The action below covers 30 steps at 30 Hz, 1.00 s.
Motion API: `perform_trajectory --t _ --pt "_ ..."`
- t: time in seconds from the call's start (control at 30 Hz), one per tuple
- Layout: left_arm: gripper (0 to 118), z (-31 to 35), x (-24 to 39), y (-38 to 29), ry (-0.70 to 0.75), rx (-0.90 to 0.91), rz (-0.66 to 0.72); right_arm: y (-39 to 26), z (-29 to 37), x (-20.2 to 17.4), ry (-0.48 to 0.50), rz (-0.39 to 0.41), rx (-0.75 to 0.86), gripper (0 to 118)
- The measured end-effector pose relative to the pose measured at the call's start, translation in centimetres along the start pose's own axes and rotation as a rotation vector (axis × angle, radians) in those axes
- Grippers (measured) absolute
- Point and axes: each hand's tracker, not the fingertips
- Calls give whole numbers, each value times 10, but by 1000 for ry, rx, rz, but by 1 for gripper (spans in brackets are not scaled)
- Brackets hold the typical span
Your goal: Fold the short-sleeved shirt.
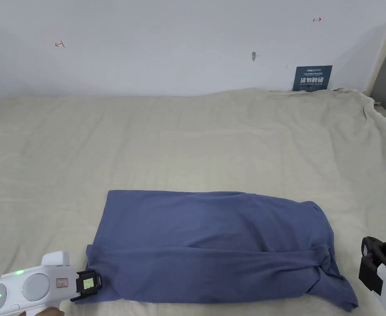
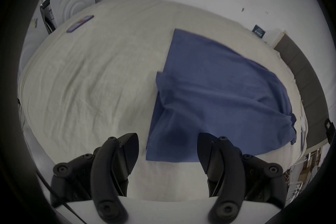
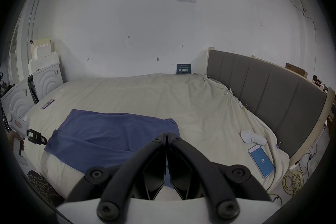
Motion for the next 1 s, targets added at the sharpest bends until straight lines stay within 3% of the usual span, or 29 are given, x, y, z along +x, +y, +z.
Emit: perform_trajectory --t 0.13,0.2,0.3,0.33,0.37,0.53,0.57,0.63,0.67,0.7,0.77,0.8,0.9,1.0 --pt "73 -19 4 -3 16 -47 -3 -5 -7 2 -7 -5 -24 0" --pt "64 -24 8 -6 22 -67 -26 -7 -9 3 -11 -16 -35 0" --pt "37 -23 16 -9 95 -49 -149 -10 -12 5 -12 -33 -49 0" --pt "14 -21 16 -9 86 -43 -173 -12 -13 6 -12 -36 -54 0" --pt "6 -16 18 -10 52 -43 -173 -13 -15 7 -12 -39 -62 0" --pt "2 -1 19 -3 19 4 -168 -33 -39 18 -23 -80 -198 4" --pt "2 4 20 -2 11 18 -169 -39 -46 20 -26 -83 -222 13" --pt "2 16 22 0 -11 44 -172 -50 -60 25 -24 -92 -302 48" --pt "2 21 22 2 -18 51 -175 -57 -69 26 -3 -106 -336 55" --pt "2 24 23 4 -20 61 -181 -64 -78 28 5 -108 -374 55" --pt "2 31 25 6 -24 73 -189 -76 -92 30 10 -114 -399 88" --pt "2 33 25 8 -27 76 -189 -81 -99 31 10 -117 -413 94" --pt "2 32 25 11 -35 83 -185 -93 -117 32 13 -112 -471 93" --pt "2 31 25 12 -31 78 -185 -102 -126 35 22 -141 -512 83"
